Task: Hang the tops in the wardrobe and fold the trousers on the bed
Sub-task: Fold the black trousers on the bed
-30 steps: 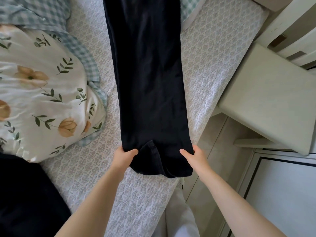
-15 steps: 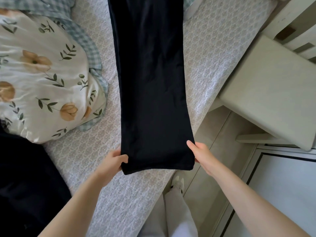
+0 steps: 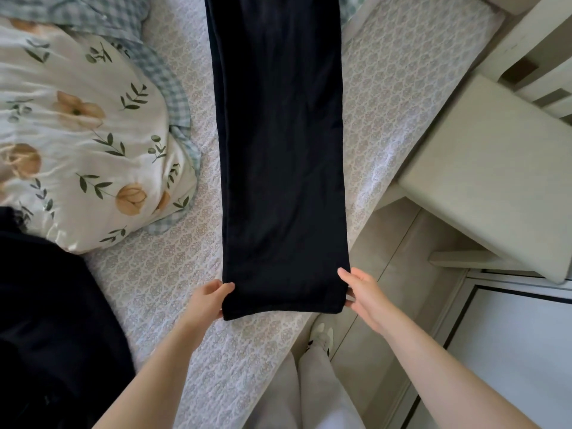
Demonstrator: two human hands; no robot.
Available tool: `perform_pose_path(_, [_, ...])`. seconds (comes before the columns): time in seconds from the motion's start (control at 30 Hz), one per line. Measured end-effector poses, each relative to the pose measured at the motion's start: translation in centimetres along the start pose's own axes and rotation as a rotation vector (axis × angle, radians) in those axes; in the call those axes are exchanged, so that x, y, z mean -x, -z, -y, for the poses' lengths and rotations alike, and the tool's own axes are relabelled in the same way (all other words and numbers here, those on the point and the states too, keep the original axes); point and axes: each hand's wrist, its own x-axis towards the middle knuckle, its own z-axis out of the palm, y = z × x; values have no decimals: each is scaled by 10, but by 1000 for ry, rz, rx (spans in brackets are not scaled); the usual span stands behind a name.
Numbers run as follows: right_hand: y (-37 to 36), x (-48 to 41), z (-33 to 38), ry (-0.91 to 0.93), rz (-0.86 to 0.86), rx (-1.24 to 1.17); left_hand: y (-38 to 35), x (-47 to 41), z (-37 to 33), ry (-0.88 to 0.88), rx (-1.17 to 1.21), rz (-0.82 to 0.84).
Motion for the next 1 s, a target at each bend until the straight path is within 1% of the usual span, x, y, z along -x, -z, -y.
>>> perform_pose_path(0.13, [-3,-4,8,26,8,35,6,5,-6,-47,61,96])
perform_pose_path(0.27, [0,-7,9,26,35,71,16,13,-7,-63,212,77])
perform_pose_path(0.3, [1,-8,9,28,51,77,17,14,-6,-66,207,73])
perform_pose_path(0.37, [0,-11,7,30,51,109,18,13,-1,-82,124,64])
perform_pose_path(0.5, [-4,-22,2,-2,-83,219,16,3,5,-45,-22,88])
perform_pose_path(0.63, [-3,-22,1,27,-108,196,19,-4,-8,-87,-120,97])
perform_pose_path(0.73, [-1,-15,-4,64,-115,163,21,-5,-12,-92,-111,61])
perform_pose_path(0.83, [1,-13,-7,75,-148,215,20,-6,-12,-81,-118,42])
perform_pose_path(0.9, [3,-12,-5,54,-113,242,18,-7,-12,-76,-111,12])
perform_pose_path(1.0, [4,-7,5,24,-63,262,18,-5,-14,-72,-38,3])
